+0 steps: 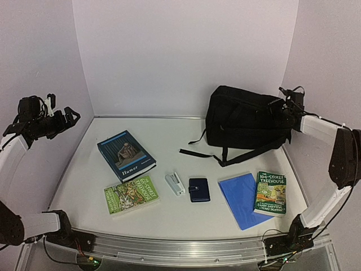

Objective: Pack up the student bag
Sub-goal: Move the student bag to the center of the board.

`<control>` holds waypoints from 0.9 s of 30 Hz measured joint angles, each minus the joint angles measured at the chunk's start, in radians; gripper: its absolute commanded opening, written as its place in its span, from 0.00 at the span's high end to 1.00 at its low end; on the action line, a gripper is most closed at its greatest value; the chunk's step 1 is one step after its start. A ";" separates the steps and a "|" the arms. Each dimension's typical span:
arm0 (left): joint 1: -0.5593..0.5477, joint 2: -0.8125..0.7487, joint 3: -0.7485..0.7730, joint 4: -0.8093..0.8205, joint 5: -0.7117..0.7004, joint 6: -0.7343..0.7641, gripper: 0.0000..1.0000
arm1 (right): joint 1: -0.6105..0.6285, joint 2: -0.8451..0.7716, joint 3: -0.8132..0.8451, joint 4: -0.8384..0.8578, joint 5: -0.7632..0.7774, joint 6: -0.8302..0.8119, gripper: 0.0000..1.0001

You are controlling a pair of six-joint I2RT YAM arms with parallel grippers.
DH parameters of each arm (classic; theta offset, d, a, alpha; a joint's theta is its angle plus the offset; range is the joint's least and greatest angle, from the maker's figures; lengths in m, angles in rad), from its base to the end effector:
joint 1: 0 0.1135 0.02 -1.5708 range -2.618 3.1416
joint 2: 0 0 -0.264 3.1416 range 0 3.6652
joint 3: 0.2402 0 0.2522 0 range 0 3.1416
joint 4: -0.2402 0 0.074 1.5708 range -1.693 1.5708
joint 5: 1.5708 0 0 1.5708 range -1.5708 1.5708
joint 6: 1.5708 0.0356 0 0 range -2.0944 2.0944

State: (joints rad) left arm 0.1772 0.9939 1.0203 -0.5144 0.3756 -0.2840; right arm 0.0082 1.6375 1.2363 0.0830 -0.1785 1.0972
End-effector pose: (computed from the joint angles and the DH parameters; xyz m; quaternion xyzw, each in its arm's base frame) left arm 0.2129 0.0249 0.3510 -0.0988 0.8416 -0.1868 0.4970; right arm 0.3900 0.0095 0.3024 0.3733 0.7173 0.3680 0.4590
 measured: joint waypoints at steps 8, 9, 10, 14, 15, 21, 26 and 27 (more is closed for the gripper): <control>0.000 0.000 0.000 0.000 0.007 0.000 0.00 | 0.004 -0.017 0.100 -0.088 -0.038 -0.181 1.00; 0.000 0.001 0.000 0.000 0.010 0.000 0.00 | 0.007 -0.025 0.122 -0.115 -0.043 -0.223 1.00; 0.000 0.001 0.000 0.000 0.014 0.000 0.00 | 0.010 -0.035 0.147 -0.145 -0.049 -0.269 1.00; 0.000 0.002 0.000 0.001 0.019 0.000 0.00 | 0.028 -0.079 0.286 -0.283 -0.091 -0.477 1.00; 0.000 0.002 -0.001 0.001 0.021 0.000 0.00 | 0.034 -0.093 0.321 -0.318 -0.101 -0.532 1.00; 0.000 0.007 -0.003 0.004 0.037 0.000 0.00 | 0.075 -0.152 0.529 -0.556 -0.101 -0.801 1.00; 0.000 0.017 -0.004 0.010 0.052 0.000 0.00 | 0.193 -0.109 0.676 -0.740 0.072 -0.950 1.00; 0.000 0.018 -0.005 0.011 0.055 0.000 0.00 | 0.232 -0.082 0.697 -0.771 0.115 -0.973 1.00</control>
State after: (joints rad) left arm 0.1772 1.0123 1.0151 -0.5034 0.4304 -0.2844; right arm 0.2403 1.5556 1.9331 -0.6883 -0.0634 0.1241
